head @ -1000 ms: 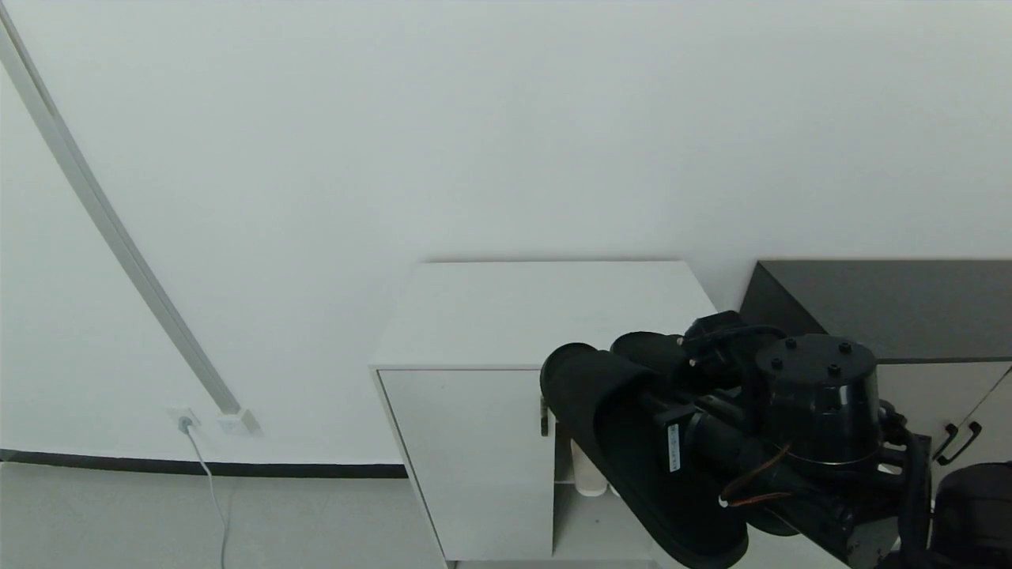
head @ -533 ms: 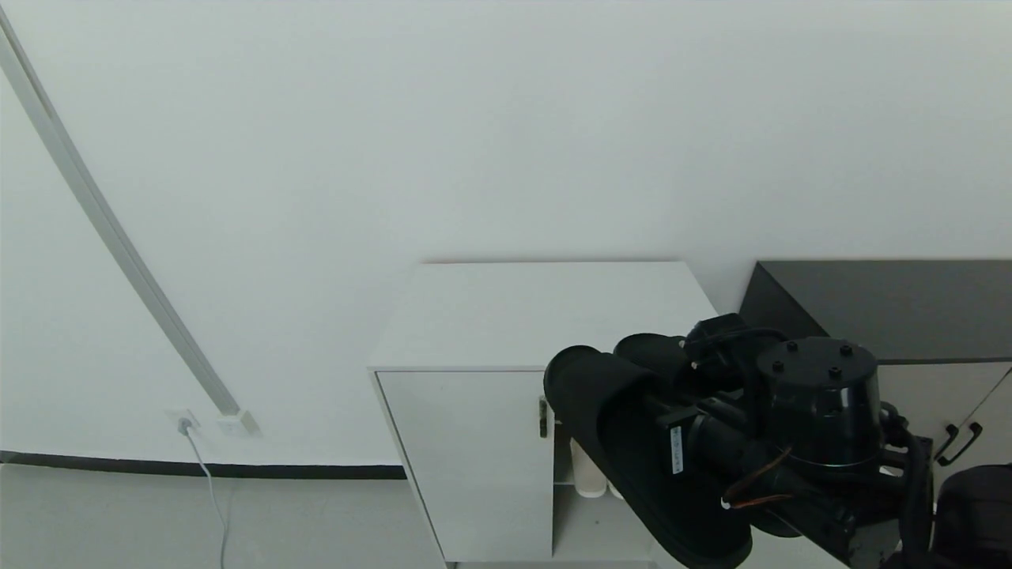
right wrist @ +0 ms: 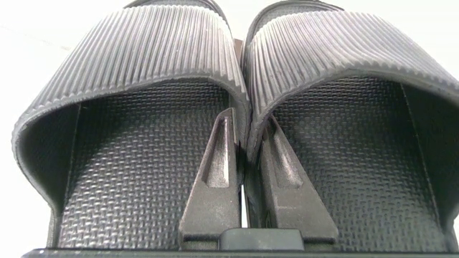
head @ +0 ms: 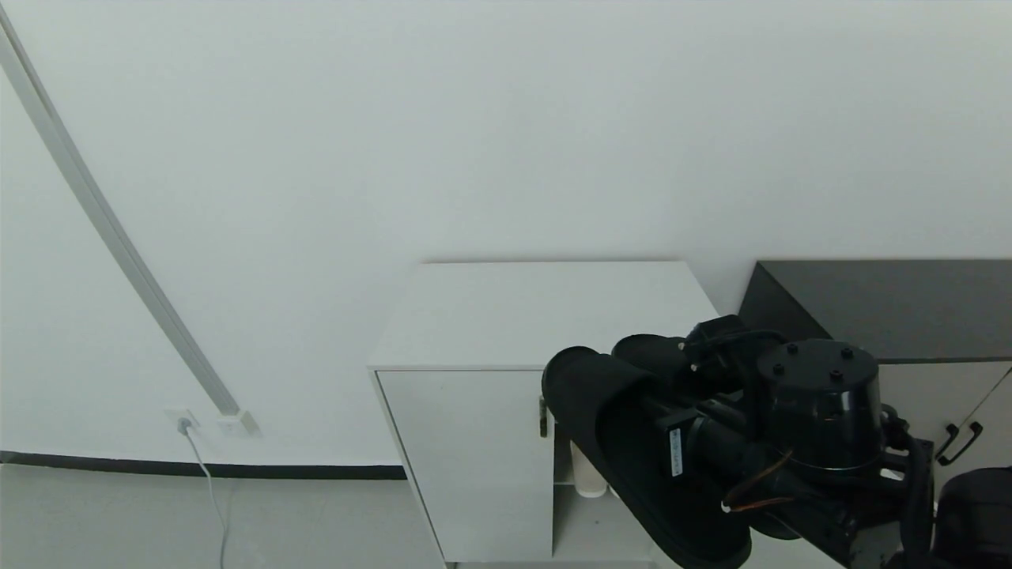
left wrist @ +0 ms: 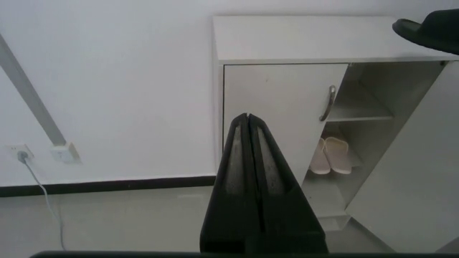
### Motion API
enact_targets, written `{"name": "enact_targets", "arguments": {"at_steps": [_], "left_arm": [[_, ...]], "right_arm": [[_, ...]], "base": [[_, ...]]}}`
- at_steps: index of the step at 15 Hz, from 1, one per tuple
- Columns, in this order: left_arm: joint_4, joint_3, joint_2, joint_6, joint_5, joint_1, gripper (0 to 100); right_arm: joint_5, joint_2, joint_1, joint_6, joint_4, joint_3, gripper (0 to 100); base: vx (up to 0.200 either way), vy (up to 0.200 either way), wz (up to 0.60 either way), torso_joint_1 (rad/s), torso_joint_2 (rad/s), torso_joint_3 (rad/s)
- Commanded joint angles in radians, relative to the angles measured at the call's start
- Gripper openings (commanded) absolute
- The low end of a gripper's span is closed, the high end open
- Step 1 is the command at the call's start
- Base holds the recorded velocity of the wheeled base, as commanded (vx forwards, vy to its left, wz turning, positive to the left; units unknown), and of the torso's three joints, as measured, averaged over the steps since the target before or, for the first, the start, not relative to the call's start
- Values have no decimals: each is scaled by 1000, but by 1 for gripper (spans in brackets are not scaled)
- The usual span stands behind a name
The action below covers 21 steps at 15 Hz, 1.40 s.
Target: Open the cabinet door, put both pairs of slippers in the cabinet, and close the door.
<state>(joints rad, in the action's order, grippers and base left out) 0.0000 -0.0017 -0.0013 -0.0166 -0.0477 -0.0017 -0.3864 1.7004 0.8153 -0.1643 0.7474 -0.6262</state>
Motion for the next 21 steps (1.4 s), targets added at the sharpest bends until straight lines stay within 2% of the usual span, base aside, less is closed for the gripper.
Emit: {"name": "enact_targets", "arguments": {"at_steps": [1, 13, 21], "left_arm": [[0, 0, 1, 1, 0, 0, 0], [0, 0, 1, 1, 0, 0, 0], [0, 0, 1, 1, 0, 0, 0]], "right_arm": [[0, 2, 1, 5, 4, 2, 0], [-3, -42, 5, 6, 4, 83, 0], [0, -36, 5, 3, 6, 89, 0]], "base": [[0, 0, 0, -149, 310, 159], [0, 0, 0, -160, 367, 203], [0, 0, 0, -221, 538, 315]]}}
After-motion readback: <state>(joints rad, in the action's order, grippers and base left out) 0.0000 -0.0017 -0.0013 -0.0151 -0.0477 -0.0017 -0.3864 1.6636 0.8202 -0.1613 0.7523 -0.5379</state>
